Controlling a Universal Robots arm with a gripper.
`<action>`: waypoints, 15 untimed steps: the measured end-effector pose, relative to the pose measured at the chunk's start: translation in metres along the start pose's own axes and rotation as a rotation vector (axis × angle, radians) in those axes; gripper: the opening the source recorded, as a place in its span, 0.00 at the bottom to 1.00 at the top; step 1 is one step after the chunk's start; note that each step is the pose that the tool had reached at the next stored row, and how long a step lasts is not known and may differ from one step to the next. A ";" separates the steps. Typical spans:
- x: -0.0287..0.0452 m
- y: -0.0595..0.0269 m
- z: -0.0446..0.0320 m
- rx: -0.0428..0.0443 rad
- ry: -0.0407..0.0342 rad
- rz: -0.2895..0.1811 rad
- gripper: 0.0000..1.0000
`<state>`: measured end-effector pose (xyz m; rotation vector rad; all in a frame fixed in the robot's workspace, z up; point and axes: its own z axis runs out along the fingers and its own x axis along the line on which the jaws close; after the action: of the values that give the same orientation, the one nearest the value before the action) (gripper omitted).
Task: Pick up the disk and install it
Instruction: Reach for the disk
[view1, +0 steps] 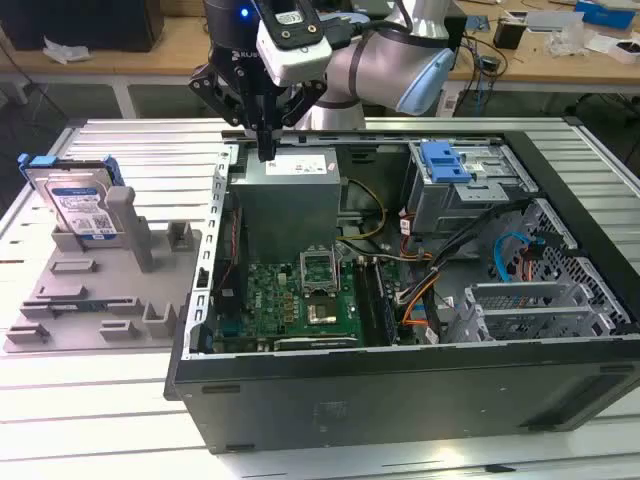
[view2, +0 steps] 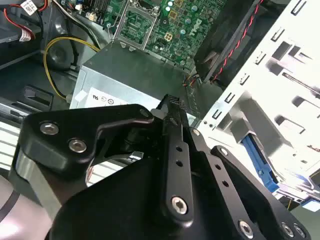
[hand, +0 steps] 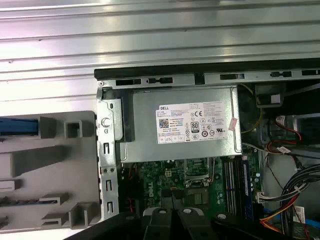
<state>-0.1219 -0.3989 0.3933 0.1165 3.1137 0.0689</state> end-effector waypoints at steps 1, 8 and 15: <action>0.0000 0.0000 0.0000 0.0000 0.0000 0.000 0.11; 0.0000 0.0000 0.0000 0.0000 0.0000 0.000 0.11; 0.0022 0.0012 0.0008 0.0000 0.0000 0.000 0.11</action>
<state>-0.1240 -0.3975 0.3925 0.1168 3.1137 0.0688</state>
